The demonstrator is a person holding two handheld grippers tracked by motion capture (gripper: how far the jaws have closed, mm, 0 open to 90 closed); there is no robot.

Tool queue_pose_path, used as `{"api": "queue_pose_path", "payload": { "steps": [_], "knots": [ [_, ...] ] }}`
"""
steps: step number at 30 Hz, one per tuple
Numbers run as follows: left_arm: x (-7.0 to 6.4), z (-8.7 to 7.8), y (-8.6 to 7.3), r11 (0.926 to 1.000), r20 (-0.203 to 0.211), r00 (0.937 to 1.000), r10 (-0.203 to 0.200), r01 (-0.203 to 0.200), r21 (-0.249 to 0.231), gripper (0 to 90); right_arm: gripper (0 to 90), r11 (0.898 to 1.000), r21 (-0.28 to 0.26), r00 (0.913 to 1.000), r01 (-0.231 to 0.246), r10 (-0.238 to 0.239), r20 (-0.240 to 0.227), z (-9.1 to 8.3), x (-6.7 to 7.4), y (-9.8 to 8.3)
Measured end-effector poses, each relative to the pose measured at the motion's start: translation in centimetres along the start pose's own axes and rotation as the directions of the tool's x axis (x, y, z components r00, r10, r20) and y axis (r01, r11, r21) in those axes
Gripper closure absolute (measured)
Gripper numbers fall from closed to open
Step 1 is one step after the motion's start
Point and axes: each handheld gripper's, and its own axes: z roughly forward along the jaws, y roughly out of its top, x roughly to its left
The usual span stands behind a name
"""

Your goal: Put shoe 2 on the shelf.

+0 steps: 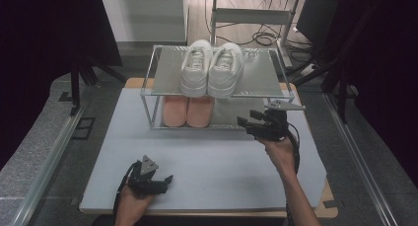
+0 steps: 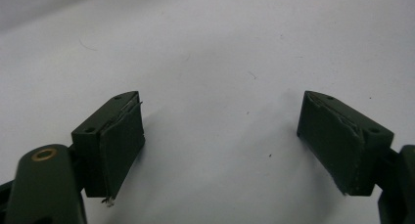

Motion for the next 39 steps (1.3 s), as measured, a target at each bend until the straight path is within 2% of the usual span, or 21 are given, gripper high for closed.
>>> {"api": "queue_pose_path", "payload": {
  "steps": [8, 12, 17, 24, 30, 35, 39],
  "knots": [
    [0.0, 0.0, 0.0, 1.0, 0.001, 1.0, 0.001, -0.001, 0.001, 17.2, 28.9, 0.997, 0.053, 0.9981, 0.061, -0.062, 0.005, -1.0, 0.0, -1.5],
    [0.0, 0.0, 0.0, 1.0, 0.001, 1.0, 0.003, -0.003, 0.002, 17.2, 26.3, 0.996, 0.071, 0.9985, 0.055, -0.055, 0.006, -1.7, -0.4, -2.7],
    [0.0, 0.0, 0.0, 1.0, 0.001, 1.0, 0.003, -0.003, 0.002, 17.3, 23.5, 0.995, 0.088, 0.9983, 0.047, -0.05, 0.029, -2.7, -1.2, -4.1],
    [0.0, 0.0, 0.0, 1.0, 0.0, 1.0, 0.002, -0.002, 0.001, 17.2, 17.8, 0.99, 0.122, 0.9948, 0.075, -0.083, 0.059, -4.0, -1.9, -6.2],
    [-0.1, 0.0, 0.0, 1.0, -0.003, 1.0, 0.0, 0.0, -0.002, 17.2, 14.2, 0.983, 0.155, 0.9904, 0.1, -0.113, 0.079, -4.4, -2.4, -8.0],
    [0.0, 0.0, 0.0, 1.0, -0.002, 1.0, 0.003, -0.003, 0.0, 17.2, 13.5, 0.979, 0.181, 0.9889, 0.096, -0.114, 0.094, -4.5, -2.9, -9.8],
    [0.0, 0.0, 0.0, 1.0, -0.002, 1.0, 0.003, -0.003, 0.0, 17.2, 13.1, 0.978, 0.193, 0.9907, 0.077, -0.097, 0.096, -4.5, -3.4, -11.3]
  ]
}}
